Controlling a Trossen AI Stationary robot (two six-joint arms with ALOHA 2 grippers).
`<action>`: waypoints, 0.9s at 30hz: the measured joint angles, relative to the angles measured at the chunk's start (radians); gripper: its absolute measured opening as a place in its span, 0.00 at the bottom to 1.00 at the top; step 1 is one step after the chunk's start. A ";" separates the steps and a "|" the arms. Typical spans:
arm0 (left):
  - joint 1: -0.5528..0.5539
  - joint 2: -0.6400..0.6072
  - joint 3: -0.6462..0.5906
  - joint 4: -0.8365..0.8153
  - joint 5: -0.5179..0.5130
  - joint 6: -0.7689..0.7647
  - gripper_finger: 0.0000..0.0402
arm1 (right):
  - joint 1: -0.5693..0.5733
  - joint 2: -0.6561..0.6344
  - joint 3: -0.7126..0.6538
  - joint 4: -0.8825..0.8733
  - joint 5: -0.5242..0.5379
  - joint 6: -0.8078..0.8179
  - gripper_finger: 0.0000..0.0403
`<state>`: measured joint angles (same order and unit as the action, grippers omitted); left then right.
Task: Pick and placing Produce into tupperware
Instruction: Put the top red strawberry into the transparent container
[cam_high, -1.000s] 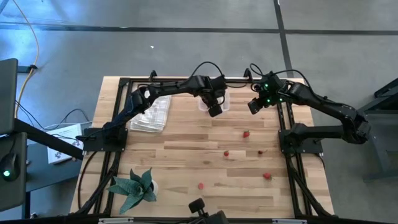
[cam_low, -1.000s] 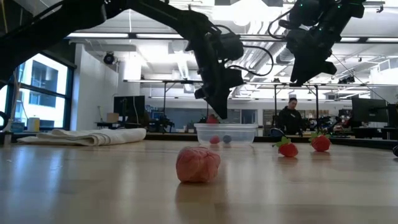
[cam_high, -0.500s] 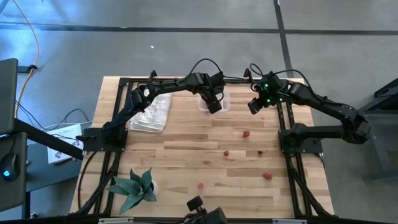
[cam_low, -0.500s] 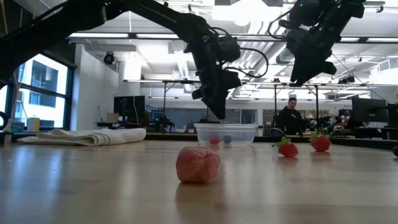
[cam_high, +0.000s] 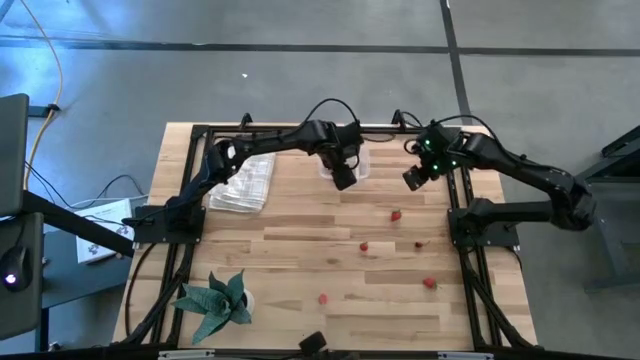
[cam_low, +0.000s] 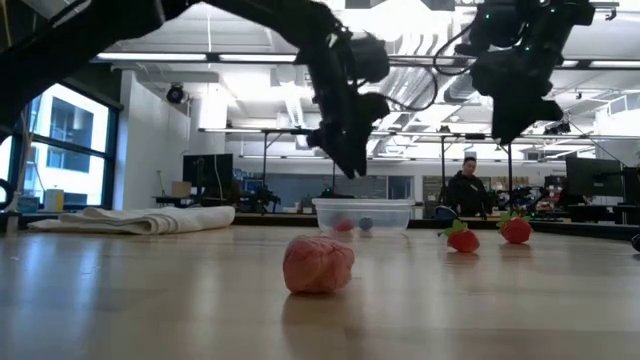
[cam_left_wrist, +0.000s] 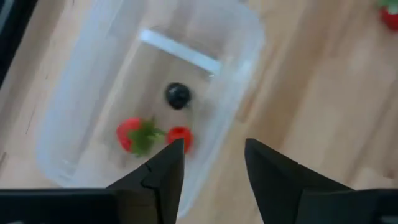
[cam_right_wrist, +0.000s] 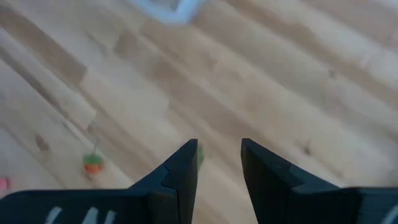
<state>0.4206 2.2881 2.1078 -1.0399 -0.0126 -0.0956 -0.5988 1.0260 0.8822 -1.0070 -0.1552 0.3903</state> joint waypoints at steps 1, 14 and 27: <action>-0.009 -0.009 -0.001 -0.026 0.000 -0.005 0.40 | 0.013 -0.001 0.000 -0.017 0.001 0.020 0.28; -0.122 -0.042 -0.002 -0.185 -0.022 0.006 0.41 | 0.198 0.006 -0.006 -0.058 0.003 0.288 0.28; -0.126 -0.068 -0.001 -0.252 -0.029 0.067 0.41 | 0.286 0.007 -0.344 0.363 -0.015 0.583 0.33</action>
<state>0.2943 2.2201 2.1070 -1.2922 -0.0421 -0.0291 -0.3129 1.0332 0.5384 -0.6436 -0.1703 0.9737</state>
